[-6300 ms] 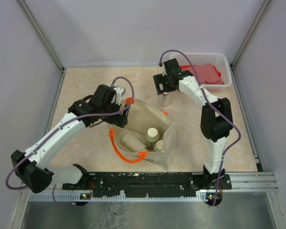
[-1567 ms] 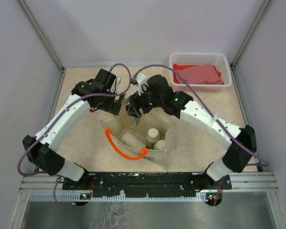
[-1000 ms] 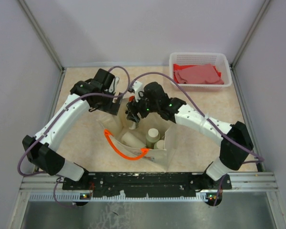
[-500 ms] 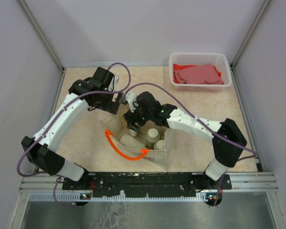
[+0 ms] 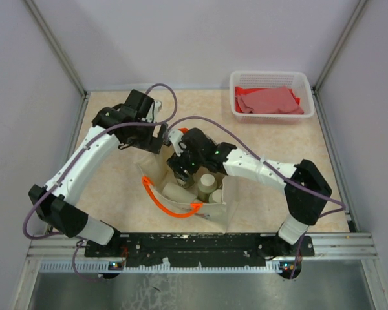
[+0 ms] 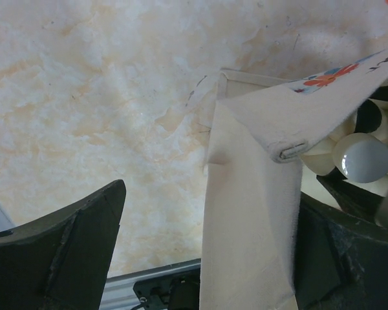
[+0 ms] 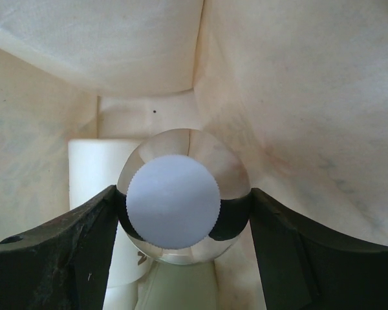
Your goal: Place the personal care products into the canvas bag
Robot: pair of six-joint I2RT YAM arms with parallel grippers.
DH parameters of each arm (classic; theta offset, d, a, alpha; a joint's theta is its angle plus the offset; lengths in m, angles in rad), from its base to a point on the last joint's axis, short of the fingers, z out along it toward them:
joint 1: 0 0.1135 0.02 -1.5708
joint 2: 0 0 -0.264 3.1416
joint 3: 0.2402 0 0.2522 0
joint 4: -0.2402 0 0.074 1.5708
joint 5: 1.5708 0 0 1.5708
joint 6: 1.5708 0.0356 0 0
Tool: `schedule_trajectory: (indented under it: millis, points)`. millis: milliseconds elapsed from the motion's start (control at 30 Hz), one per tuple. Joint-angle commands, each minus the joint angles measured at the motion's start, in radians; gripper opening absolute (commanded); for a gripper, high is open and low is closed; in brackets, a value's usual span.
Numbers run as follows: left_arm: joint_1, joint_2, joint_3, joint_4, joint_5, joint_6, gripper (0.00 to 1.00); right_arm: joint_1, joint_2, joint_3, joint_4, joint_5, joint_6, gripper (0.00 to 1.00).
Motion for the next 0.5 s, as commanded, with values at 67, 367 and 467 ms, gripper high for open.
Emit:
schedule_trajectory:
  millis: [67, 367, 467]
  points:
    - [0.008, -0.001, 0.074, 0.045, 0.099, -0.011, 1.0, 0.019, -0.073, 0.071, -0.028, 0.055, 0.007, 0.95]
    - [0.011, 0.003, 0.176, 0.063, 0.166, -0.023, 1.0, 0.018, -0.177, 0.169, -0.151, 0.117, 0.042, 0.99]
    - [0.01, 0.008, 0.225, 0.072, 0.192, -0.03, 1.0, 0.019, -0.216, 0.233, -0.206, 0.157, 0.045, 0.99]
